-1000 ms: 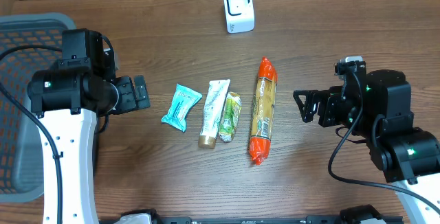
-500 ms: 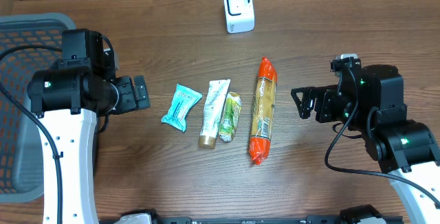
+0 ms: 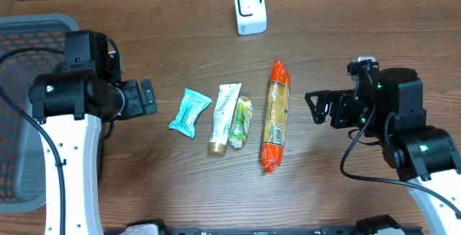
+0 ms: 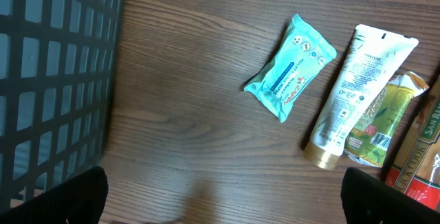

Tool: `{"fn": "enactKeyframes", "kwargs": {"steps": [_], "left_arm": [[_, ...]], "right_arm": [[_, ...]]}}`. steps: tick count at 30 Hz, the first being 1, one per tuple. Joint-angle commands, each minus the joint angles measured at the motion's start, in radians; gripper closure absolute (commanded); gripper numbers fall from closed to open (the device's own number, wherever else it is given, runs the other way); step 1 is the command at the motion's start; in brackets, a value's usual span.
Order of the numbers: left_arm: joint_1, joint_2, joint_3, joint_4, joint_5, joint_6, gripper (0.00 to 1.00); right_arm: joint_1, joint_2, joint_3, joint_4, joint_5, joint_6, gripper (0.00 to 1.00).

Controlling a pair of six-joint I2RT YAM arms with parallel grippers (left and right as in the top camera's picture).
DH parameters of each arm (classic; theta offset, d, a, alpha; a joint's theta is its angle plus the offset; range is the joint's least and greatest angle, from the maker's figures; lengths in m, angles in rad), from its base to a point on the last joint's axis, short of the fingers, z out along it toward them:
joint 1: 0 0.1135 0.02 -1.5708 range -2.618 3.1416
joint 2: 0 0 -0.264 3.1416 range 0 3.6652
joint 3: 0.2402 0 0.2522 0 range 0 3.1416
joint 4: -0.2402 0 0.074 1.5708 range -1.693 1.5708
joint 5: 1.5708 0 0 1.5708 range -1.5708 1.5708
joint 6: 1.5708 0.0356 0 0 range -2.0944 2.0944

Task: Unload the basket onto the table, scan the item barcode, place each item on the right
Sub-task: 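Move the right gripper left toward the red-ended spaghetti pack, then lower the right gripper and grasp the spaghetti pack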

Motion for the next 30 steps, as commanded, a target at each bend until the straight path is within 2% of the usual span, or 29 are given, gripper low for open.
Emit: {"fn": "enactKeyframes", "kwargs": {"steps": [1, 25, 30], "left_arm": [[0.005, 0.003, 0.013, -0.003, -0.01, 0.022, 0.0], [0.005, 0.003, 0.013, -0.003, -0.01, 0.022, 0.0], [0.005, 0.003, 0.013, -0.003, -0.01, 0.022, 0.01]], "right_arm": [[-0.001, 0.001, 0.024, 0.004, -0.008, 0.006, 0.0], [-0.001, 0.002, 0.026, -0.019, -0.119, 0.018, 0.0], [-0.001, 0.014, 0.077, -0.049, -0.114, 0.025, 0.0]]}}
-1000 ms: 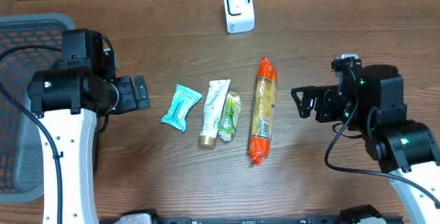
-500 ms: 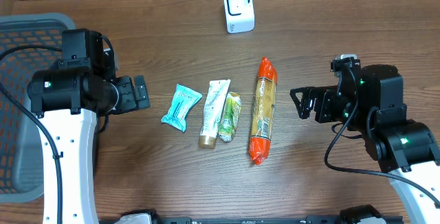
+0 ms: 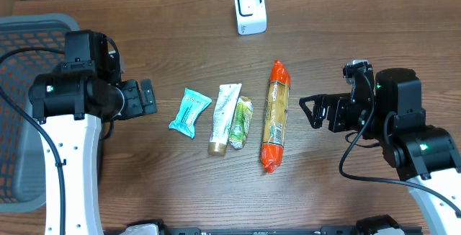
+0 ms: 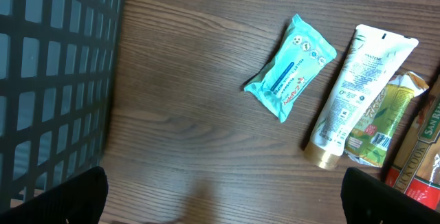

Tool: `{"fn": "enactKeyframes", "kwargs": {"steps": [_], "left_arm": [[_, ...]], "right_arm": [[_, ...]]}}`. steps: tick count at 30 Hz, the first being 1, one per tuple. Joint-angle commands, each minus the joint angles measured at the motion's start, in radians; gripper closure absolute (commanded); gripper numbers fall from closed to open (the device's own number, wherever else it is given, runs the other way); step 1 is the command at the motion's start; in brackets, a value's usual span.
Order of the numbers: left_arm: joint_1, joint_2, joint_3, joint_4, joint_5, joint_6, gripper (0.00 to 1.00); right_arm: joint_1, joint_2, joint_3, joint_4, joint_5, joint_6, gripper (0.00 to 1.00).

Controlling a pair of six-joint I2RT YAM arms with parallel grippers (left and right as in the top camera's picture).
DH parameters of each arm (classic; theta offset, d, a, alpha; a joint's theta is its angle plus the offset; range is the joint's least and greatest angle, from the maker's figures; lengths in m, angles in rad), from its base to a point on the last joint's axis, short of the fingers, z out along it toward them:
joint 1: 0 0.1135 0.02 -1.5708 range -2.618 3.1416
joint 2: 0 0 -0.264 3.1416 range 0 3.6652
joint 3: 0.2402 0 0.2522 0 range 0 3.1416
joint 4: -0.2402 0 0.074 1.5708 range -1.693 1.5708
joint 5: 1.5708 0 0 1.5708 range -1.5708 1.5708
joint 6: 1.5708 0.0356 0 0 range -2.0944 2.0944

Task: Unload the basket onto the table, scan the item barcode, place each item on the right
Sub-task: 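Lower the right gripper and grasp the spaghetti pack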

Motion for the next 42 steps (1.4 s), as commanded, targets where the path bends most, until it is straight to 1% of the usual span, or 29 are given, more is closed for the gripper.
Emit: {"fn": "enactKeyframes", "kwargs": {"steps": [1, 5, 10, 15, 20, 24, 29, 34, 39, 42], "left_arm": [[0.005, 0.003, 0.013, -0.003, -0.01, 0.022, 0.0], [0.005, 0.003, 0.013, -0.003, -0.01, 0.022, 0.0], [0.005, 0.003, 0.013, -0.003, -0.01, 0.022, 0.01], [0.005, 0.003, 0.013, -0.003, -0.01, 0.022, 0.0], [0.005, 0.003, 0.013, -0.003, -0.01, 0.022, 0.0], [0.005, 0.003, 0.013, -0.003, -0.01, 0.022, 0.0], [0.005, 0.003, 0.013, -0.003, -0.01, 0.022, 0.01], [0.005, 0.003, 0.013, -0.003, -0.01, 0.022, 0.0], [0.005, 0.003, 0.013, -0.003, -0.01, 0.022, 0.0], [0.005, 0.003, 0.013, -0.003, -0.01, 0.022, 0.0]], "right_arm": [[-0.001, 0.017, 0.087, -0.023, -0.003, 0.011, 0.0], [-0.001, 0.087, 0.193, -0.094, 0.015, 0.007, 0.0], [0.0, 0.215, 0.335, -0.21, 0.022, 0.007, 0.0], [0.002, 0.317, 0.416, -0.231, 0.023, 0.008, 0.0], [0.031, 0.397, 0.43, -0.197, 0.057, 0.034, 0.0], [0.097, 0.477, 0.43, -0.18, 0.121, 0.067, 0.0], [0.192, 0.584, 0.43, -0.178, 0.169, 0.074, 0.0], [0.262, 0.69, 0.43, -0.191, 0.278, 0.139, 0.0], [0.304, 0.763, 0.428, -0.173, 0.322, 0.152, 0.09], [0.324, 0.78, 0.415, -0.16, 0.368, 0.174, 0.1]]}}
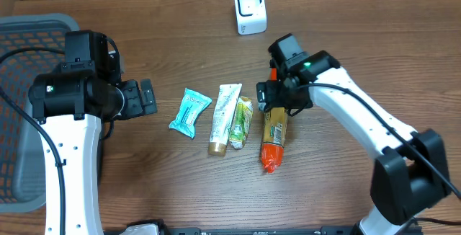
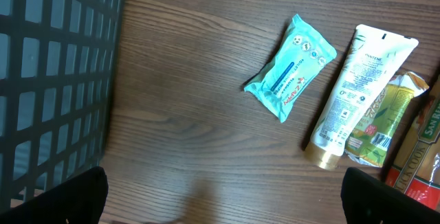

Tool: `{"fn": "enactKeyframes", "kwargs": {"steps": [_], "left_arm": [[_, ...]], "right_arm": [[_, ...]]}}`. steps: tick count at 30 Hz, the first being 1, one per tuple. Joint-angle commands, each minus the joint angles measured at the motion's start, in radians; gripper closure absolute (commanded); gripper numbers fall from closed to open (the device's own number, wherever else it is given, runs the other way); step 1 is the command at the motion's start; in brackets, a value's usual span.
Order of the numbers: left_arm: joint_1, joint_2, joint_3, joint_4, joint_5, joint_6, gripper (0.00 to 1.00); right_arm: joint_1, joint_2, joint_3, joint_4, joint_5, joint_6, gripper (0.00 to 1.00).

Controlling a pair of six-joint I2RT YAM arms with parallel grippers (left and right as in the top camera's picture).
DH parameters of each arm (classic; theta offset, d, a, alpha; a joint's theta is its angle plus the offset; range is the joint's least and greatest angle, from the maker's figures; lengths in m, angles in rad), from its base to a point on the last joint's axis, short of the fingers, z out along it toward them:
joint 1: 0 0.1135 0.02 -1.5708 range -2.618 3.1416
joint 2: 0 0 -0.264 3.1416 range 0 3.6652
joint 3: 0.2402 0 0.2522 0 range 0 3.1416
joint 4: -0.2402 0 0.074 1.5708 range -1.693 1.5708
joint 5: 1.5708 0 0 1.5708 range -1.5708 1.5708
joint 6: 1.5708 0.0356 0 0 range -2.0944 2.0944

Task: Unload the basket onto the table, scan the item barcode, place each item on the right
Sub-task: 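Lower the right gripper and grasp the spaghetti pack, then lift the spaghetti pack and swing it right toward the scanner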

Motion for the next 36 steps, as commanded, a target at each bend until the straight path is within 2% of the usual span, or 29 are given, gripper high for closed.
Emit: {"fn": "enactKeyframes", "kwargs": {"steps": [1, 10, 17, 22, 25, 29, 30, 33, 35, 36], "left_arm": [[0.005, 0.003, 0.013, -0.003, -0.01, 0.022, 0.01], [0.005, 0.003, 0.013, -0.003, -0.01, 0.022, 0.01], [0.005, 0.003, 0.013, -0.003, -0.01, 0.022, 0.01], [0.005, 0.003, 0.013, -0.003, -0.01, 0.022, 0.01], [0.005, 0.003, 0.013, -0.003, -0.01, 0.022, 0.0], [0.005, 0.003, 0.013, -0.003, -0.01, 0.022, 0.01], [0.005, 0.003, 0.013, -0.003, -0.01, 0.023, 0.01], [0.005, 0.003, 0.013, -0.003, -0.01, 0.022, 0.01], [0.005, 0.003, 0.013, -0.003, -0.01, 0.022, 0.01], [0.005, 0.003, 0.013, -0.003, -0.01, 0.022, 0.0]], "right_arm": [[0.024, 0.006, 0.009, 0.013, 0.093, 0.04, 0.1], [0.039, 0.016, -0.094, 0.123, 0.122, 0.064, 0.13], [0.038, 0.021, -0.179, 0.234, 0.17, 0.057, 0.28], [0.037, 0.031, -0.239, 0.284, 0.241, 0.057, 0.32], [0.037, 0.031, -0.267, 0.317, 0.277, 0.057, 0.42], [0.034, 0.031, -0.274, 0.34, 0.282, 0.057, 0.61], [0.033, 0.031, -0.274, 0.343, 0.281, 0.058, 0.71], [0.023, 0.031, -0.262, 0.324, 0.281, 0.101, 0.89], [0.006, 0.028, -0.238, 0.278, 0.281, 0.142, 0.96], [-0.004, 0.025, -0.22, 0.246, 0.282, 0.158, 0.96]]}}
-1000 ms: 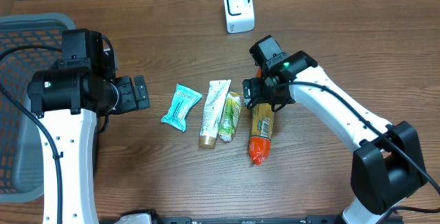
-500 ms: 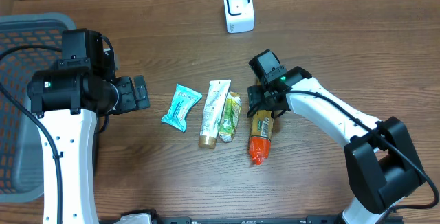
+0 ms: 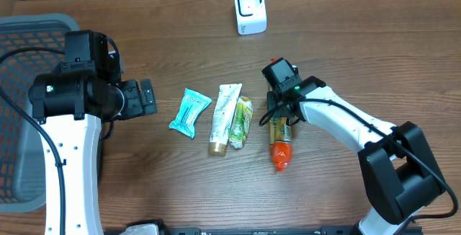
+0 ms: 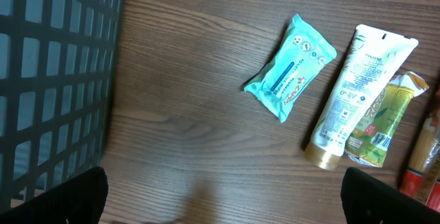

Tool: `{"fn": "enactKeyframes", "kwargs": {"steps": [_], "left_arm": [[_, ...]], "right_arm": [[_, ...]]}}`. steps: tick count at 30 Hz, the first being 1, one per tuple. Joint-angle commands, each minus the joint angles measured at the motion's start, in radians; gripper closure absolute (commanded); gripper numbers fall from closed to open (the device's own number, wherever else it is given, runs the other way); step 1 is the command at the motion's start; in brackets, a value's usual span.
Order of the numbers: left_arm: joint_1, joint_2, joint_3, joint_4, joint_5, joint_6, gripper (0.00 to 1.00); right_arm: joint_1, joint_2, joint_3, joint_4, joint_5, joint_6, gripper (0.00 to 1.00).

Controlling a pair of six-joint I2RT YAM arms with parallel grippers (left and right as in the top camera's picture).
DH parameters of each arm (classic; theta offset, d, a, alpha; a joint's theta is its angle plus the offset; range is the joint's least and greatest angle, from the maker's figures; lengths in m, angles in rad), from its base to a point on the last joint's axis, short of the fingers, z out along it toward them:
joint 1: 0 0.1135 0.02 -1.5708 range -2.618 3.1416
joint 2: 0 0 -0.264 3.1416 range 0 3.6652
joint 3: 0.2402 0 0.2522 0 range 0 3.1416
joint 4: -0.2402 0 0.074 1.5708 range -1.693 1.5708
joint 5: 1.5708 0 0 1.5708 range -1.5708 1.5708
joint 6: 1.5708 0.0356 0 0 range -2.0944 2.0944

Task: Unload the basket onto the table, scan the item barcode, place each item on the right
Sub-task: 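Lift the spaghetti pack and swing it right toward the scanner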

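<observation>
The white barcode scanner (image 3: 250, 9) stands at the table's far edge. A long orange-and-red package (image 3: 281, 147) is in my right gripper (image 3: 278, 117), which is shut on its upper part. Only the lower red end shows below the fingers, and the upper end is hidden by the gripper. In the left wrist view the package (image 4: 425, 159) is a blur at the right edge. My left gripper (image 3: 148, 96) stands open to the left of the items, with its fingertips (image 4: 84, 195) wide apart over bare wood.
A teal packet (image 3: 190, 112), a white tube (image 3: 225, 118) and a green sachet (image 3: 241, 122) lie in a row left of the package. A grey mesh basket (image 3: 21, 47) sits at the table's left edge.
My right gripper has moved a little lower and is shut on the package. The package's top end has left its spot near the scanner, and it now looks shorter and shifted. The left arm is unchanged.
My right gripper stood open at the table's right side, far from the items, then a little nearer. Later it was over the middle of the package, which lay flat. Now it holds the package, which has moved from its place. The left arm stayed still throughout.
</observation>
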Motion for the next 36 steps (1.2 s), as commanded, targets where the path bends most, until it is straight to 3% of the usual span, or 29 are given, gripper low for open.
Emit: {"fn": "enactKeyframes", "kwargs": {"steps": [1, 8, 12, 20, 25, 28, 33, 36], "left_arm": [[0.005, 0.003, 0.013, -0.002, -0.01, 0.022, 0.0], [0.005, 0.003, 0.013, -0.002, -0.01, 0.022, 0.0], [0.005, 0.003, 0.013, -0.002, -0.01, 0.023, 0.01], [0.005, 0.003, 0.013, -0.002, -0.01, 0.022, 0.01], [0.005, 0.003, 0.013, -0.002, -0.01, 0.022, 0.0], [0.005, 0.003, 0.013, -0.002, -0.01, 0.022, 0.01], [0.005, 0.003, 0.013, -0.002, -0.01, 0.022, 0.0], [0.005, 0.003, 0.013, -0.002, -0.01, 0.022, 0.0]], "right_arm": [[-0.046, 0.003, 0.039, -0.086, 0.03, 0.062, 0.96], [-0.142, -0.075, 0.166, -0.342, 0.117, 0.074, 0.96], [-0.164, -0.087, 0.179, -0.48, 0.285, 0.234, 0.96], [-0.155, 0.023, 0.175, -0.46, 0.183, 0.27, 0.94], [-0.15, 0.042, 0.183, -0.344, -0.034, 0.151, 0.62], [-0.157, 0.042, 0.231, -0.335, -0.076, 0.1, 0.37], [-0.21, 0.042, 0.385, -0.384, -0.061, -0.057, 0.24], [-0.253, 0.042, 0.424, -0.351, -0.064, -0.18, 0.23]]}}
